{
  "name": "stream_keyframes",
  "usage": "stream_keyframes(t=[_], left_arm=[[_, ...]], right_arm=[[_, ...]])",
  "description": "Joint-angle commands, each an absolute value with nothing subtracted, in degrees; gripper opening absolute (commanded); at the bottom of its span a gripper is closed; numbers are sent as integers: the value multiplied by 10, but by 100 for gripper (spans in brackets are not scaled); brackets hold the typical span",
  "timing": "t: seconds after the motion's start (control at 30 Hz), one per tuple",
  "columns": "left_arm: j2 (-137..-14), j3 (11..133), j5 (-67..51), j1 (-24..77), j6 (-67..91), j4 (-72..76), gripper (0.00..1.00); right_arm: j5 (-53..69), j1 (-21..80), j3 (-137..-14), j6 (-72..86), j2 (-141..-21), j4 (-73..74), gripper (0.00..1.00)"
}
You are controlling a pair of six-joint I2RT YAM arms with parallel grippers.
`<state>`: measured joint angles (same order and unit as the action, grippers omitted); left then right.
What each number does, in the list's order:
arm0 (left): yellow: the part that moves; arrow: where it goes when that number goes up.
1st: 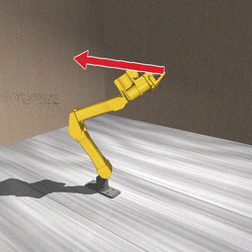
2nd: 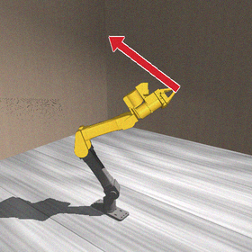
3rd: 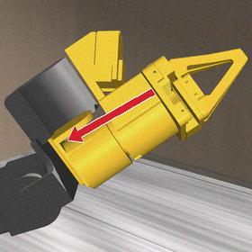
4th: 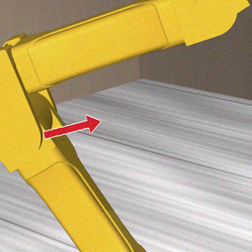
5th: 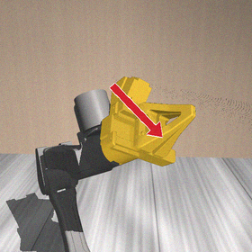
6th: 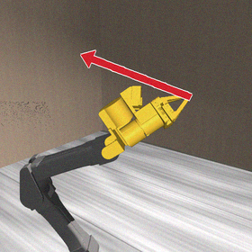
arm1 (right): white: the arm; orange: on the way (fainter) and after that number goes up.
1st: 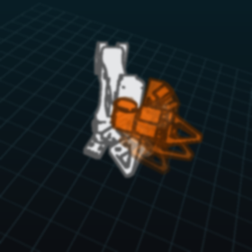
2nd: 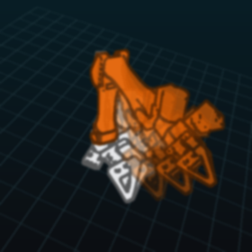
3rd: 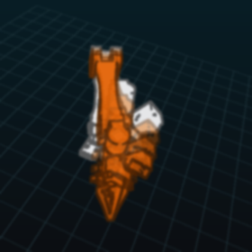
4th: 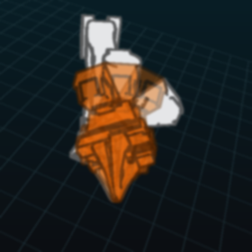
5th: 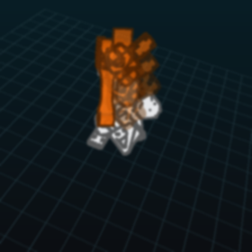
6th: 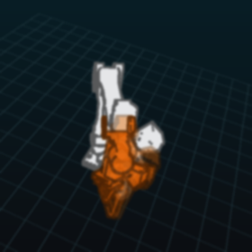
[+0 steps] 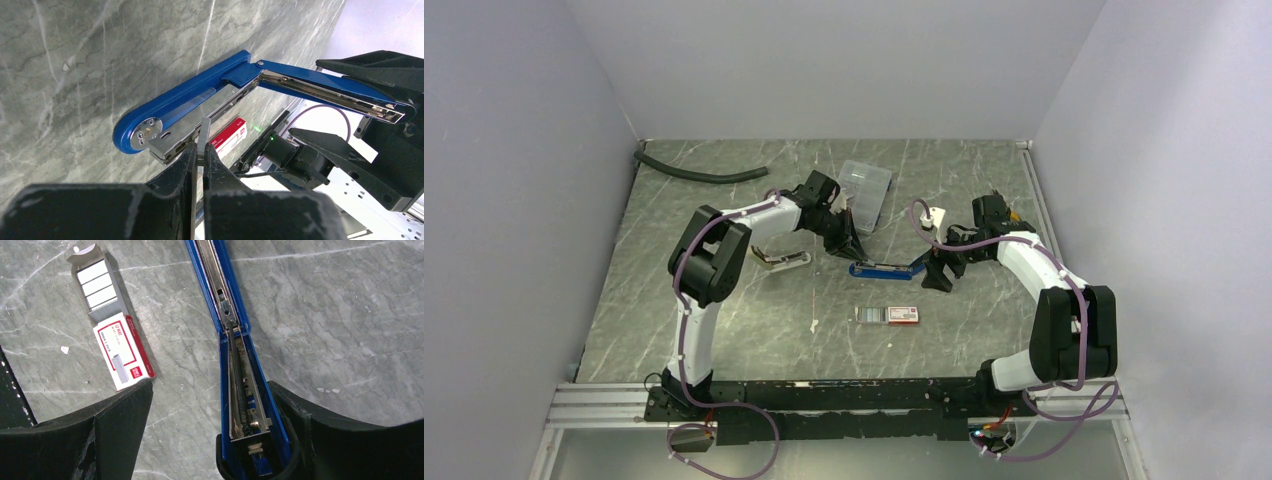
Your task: Load the staples into the stapler
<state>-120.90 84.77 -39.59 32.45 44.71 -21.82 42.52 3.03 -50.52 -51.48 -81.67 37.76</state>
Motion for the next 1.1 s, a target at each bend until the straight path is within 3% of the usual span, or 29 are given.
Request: stream_keyframes(t=[0.0,1.07], left_arm=[[-1170,862,-410,326,454,-211,3],[-1191,852,-409,326,458,-212,3]], right_arm=[[447,28,-526,-528,-816,384,85],[444,28,-527,-529,-822,384,86]])
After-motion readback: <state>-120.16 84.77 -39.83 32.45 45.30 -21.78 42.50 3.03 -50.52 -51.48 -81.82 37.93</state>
